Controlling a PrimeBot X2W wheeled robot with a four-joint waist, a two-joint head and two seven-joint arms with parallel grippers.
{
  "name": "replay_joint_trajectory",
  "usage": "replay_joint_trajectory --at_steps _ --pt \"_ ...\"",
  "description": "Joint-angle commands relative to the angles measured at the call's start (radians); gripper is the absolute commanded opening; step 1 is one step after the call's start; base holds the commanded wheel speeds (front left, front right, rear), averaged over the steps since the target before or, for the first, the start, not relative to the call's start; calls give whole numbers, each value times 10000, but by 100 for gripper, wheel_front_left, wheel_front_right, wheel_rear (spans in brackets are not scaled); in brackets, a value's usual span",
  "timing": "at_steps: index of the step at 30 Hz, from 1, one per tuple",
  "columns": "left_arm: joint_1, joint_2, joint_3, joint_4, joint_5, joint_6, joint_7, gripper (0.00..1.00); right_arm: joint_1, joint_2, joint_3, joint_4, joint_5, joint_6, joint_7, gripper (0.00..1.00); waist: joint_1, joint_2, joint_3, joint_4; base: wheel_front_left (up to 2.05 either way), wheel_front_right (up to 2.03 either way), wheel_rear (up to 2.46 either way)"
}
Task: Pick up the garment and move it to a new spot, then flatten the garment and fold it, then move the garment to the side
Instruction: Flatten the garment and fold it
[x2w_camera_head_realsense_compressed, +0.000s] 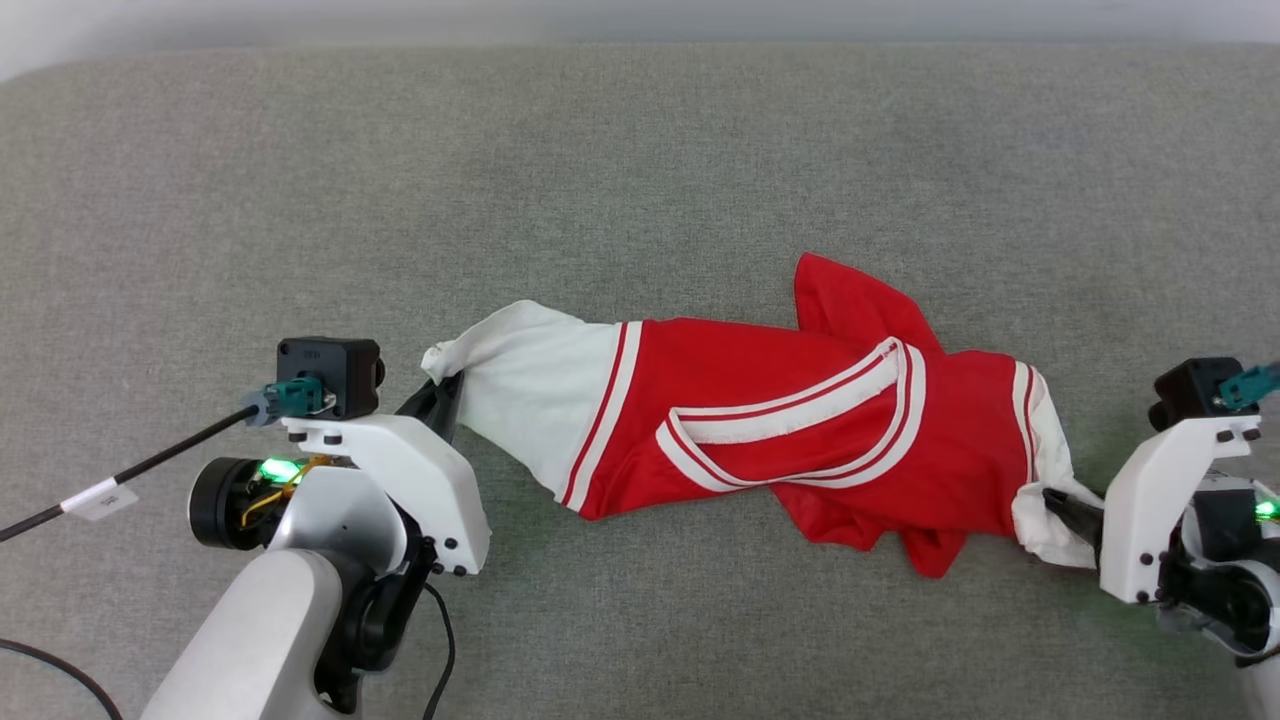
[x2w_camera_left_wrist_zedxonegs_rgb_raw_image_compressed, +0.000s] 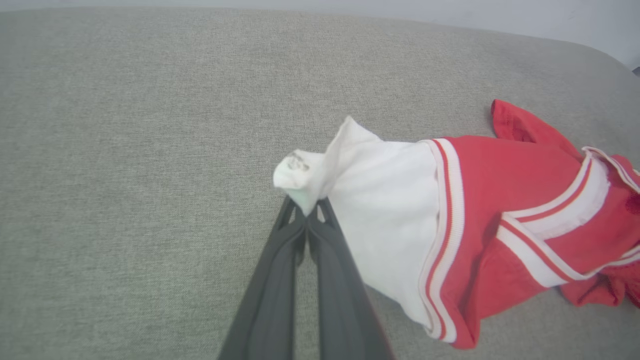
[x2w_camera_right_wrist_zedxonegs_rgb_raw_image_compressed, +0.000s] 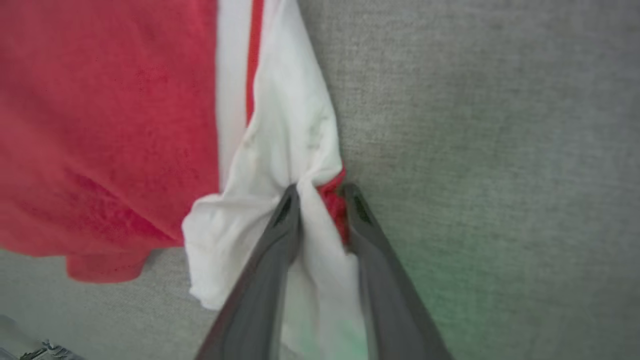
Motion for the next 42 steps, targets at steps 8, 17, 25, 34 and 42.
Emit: replay_joint_trajectory --at_steps 8,17,25,34,42 --pt "-76 215 303 235 -3 18 -454 0 -483 -357 513 -260 -234 -5 -1129 0 0 0 -671 -266 0 0 0" --pt "-1244 480 756 662 -116 -266 -667 0 -1454 -543 134 -845 -851 -6 -2144 0 0 0 -1412 -498 0 0 0" --pt "-4019 173 1121 2746 -185 -730 -1274 0 -3841 -237 107 -300 -1088 -6 -2637 0 0 0 -1224 -714 0 0 0" --pt "-7533 -27 1337 4880 327 -1165 -2824 0 -6907 -291 309 598 -882 -6 -3591 0 0 0 54 -838 0 0 0" --pt "-10759 248 1272 6217 1066 -1603 -4197 0 -9983 -353 657 1376 -996 -8 -4930 0 0 0 1405 -982 0 0 0"
